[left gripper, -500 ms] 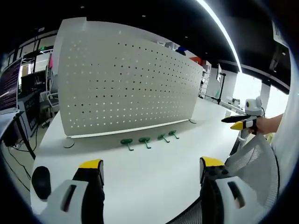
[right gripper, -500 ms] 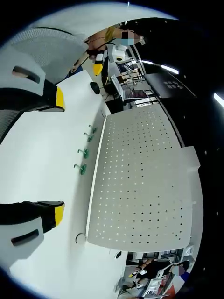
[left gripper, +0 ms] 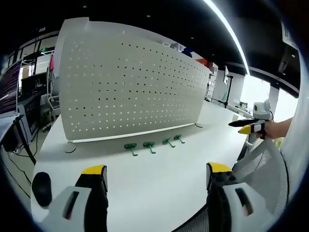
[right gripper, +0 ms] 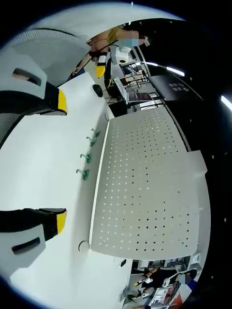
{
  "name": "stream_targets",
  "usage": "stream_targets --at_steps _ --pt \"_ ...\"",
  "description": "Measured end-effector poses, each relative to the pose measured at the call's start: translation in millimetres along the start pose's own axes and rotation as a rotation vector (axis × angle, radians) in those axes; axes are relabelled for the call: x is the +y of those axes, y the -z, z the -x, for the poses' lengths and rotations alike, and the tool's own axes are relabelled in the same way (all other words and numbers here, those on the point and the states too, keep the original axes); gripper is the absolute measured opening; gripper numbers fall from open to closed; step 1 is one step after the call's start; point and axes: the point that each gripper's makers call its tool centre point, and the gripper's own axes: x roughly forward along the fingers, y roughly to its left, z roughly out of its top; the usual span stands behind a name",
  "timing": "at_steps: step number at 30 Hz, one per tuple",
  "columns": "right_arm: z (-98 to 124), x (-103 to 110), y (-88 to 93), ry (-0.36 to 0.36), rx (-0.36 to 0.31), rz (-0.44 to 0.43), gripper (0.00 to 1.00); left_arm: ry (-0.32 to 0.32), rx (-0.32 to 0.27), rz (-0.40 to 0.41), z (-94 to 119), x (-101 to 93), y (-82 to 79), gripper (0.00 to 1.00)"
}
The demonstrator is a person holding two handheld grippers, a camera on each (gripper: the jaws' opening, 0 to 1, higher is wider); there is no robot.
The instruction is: Insert the hook assembly into the mounting plate slot until the hook locks in place.
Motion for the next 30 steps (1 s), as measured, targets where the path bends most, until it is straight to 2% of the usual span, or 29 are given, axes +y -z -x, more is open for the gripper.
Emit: stream_targets --at_steps 30 --pt "-5 -3 1.1 0.0 0.012 -0.001 0.76 0.025 0.023 -0.004 -15 1.8 0.5 0.85"
